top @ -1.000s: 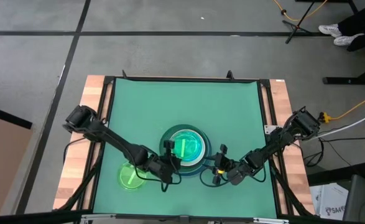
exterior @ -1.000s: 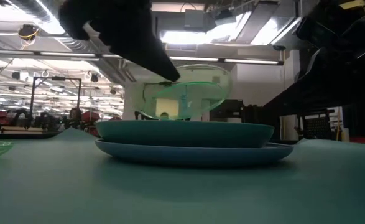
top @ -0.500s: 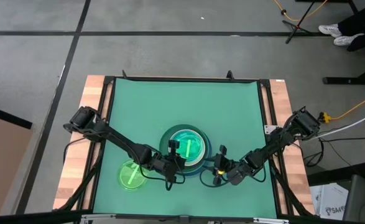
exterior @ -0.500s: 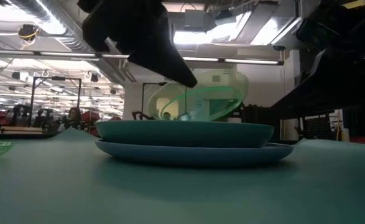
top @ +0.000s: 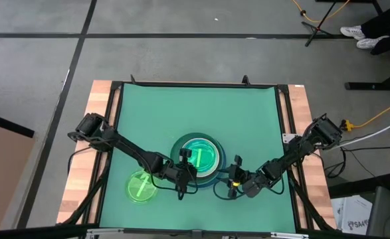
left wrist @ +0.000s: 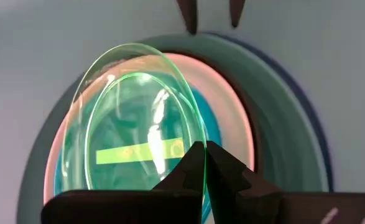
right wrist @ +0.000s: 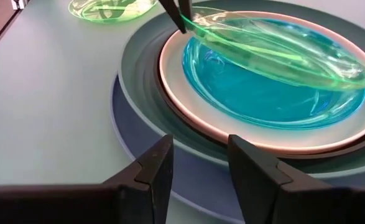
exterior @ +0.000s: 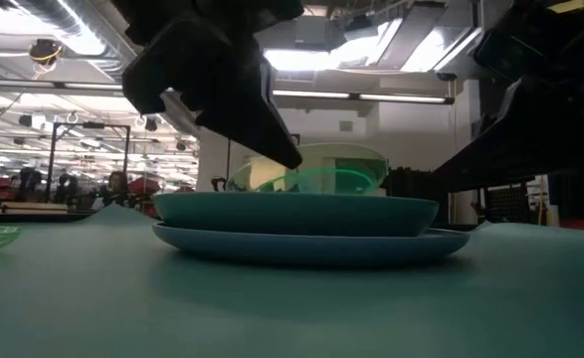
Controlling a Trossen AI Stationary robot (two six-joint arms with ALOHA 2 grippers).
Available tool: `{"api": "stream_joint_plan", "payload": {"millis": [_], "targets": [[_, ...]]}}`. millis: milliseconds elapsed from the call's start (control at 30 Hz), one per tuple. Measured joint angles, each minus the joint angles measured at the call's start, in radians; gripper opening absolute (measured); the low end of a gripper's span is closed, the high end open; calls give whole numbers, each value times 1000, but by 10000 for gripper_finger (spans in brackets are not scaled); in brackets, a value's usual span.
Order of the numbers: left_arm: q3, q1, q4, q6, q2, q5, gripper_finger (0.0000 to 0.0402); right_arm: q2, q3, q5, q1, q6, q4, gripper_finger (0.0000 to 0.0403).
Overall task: Stack plastic plates
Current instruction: Stack the top green plate on top of the light blue plate, then stack the green plate on top of the green plate
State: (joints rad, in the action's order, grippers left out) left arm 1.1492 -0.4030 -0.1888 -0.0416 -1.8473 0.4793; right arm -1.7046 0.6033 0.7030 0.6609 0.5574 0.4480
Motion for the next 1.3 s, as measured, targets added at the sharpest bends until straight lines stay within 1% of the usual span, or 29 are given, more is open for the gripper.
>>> {"api": "stream_joint_plan", "payload": {"millis": [133,467,567,800,900,1000,1167,1300], "targets": [[-14,6,4,-9,0,-25,2,0,0,-8,0,13,-1,143],[-15,8,19,-9,0,-33,5,0,0,-8,0,16,-1,143],[-15,8,18,-18,0,-36,27,0,0,-8,0,20,-1,143],[-15,4,12,-31,17,-36,99,0,0,-8,0,22,-1,143],[3,-16,-22,-34,43,-37,113,0,0,-8,0,21,-1,143],[25,-42,-72,-37,67,-37,115,0,0,-8,0,21,-1,143],[30,-96,-135,-130,115,-37,116,0,0,-8,0,21,-2,143],[30,-156,-225,-259,140,-38,116,0,0,-8,0,21,-2,143]]}}
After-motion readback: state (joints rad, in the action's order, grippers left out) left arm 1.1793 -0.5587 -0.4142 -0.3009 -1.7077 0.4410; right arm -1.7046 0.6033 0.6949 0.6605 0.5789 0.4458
